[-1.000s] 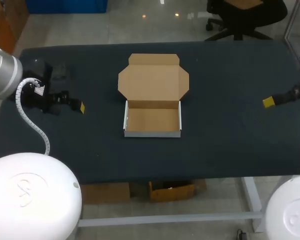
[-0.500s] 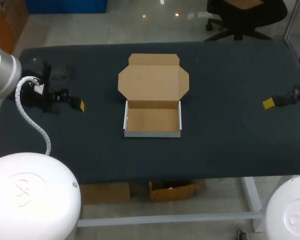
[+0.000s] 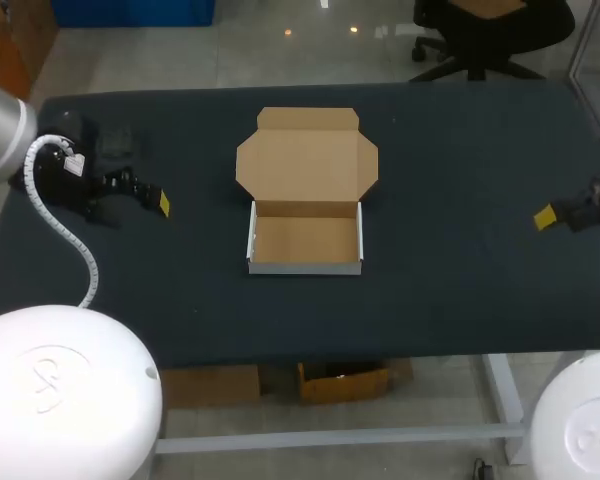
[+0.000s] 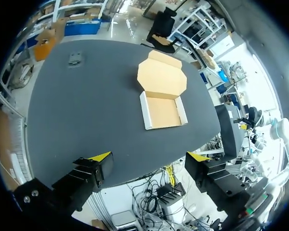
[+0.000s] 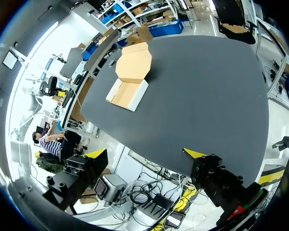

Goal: Assemble the packaging by folding the flat box into shape, placing the metal phone stand inside, and closing the box properly

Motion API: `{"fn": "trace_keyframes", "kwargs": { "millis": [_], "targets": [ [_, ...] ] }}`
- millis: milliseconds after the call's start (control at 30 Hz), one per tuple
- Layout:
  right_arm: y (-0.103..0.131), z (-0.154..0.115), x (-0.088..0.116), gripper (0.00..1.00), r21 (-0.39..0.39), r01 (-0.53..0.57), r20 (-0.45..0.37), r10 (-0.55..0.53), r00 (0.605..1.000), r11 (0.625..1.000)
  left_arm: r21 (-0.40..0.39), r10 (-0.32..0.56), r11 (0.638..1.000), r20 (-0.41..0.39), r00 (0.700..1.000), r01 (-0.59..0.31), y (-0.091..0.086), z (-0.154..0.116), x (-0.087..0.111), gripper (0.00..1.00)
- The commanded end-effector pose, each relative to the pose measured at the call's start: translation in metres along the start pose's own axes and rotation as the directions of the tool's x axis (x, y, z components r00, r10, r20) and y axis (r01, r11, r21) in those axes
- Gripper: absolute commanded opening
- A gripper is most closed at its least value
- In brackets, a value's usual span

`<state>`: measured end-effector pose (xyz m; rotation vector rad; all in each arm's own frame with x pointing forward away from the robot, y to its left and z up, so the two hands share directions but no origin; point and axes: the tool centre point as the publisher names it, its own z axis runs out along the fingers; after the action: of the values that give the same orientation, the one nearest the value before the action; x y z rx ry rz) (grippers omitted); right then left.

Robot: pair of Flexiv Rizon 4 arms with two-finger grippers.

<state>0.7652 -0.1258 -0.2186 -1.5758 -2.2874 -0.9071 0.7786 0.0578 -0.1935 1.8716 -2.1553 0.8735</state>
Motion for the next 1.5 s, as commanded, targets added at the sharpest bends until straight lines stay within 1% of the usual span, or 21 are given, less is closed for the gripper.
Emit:
{"fn": "trace_keyframes", "kwargs": {
  "millis": [33,167,267,433,800,1500],
  "targets": [
    [0.0005,0.0021,-0.0031,1.00,0.008,-0.008,-0.002,0.008,1.000,1.000,-0.032,-0.006,0.999,0.003,1.000,0.007,-0.0028,-0.0027,0.0009,1.00],
    [-0.0004,0.0023,-0.0033,1.00,0.018,-0.021,0.008,0.021,1.000,1.000,-0.045,-0.016,0.999,0.004,1.000,0.017,-0.0033,-0.0024,0.0004,1.00],
    [-0.0009,0.0027,-0.0052,1.00,0.021,-0.027,0.013,0.027,1.000,0.999,-0.064,-0.050,0.997,-0.001,0.999,0.050,-0.0053,-0.0026,-0.0015,1.00],
    [-0.0022,0.0041,-0.0067,1.00,0.019,-0.037,0.013,0.037,0.999,0.999,-0.073,-0.076,0.994,0.013,0.997,0.076,-0.0089,0.0007,-0.0038,1.00],
    [-0.0041,0.0057,-0.0094,1.00,0.031,-0.059,0.022,0.059,0.998,0.998,-0.097,-0.068,0.993,0.018,0.998,0.069,-0.0097,0.0045,-0.0021,1.00],
    [-0.0036,0.0055,-0.0096,1.00,0.035,-0.078,0.020,0.077,0.997,0.996,-0.091,-0.077,0.993,0.014,0.997,0.078,-0.0065,0.0057,-0.0066,1.00]
  ]
}}
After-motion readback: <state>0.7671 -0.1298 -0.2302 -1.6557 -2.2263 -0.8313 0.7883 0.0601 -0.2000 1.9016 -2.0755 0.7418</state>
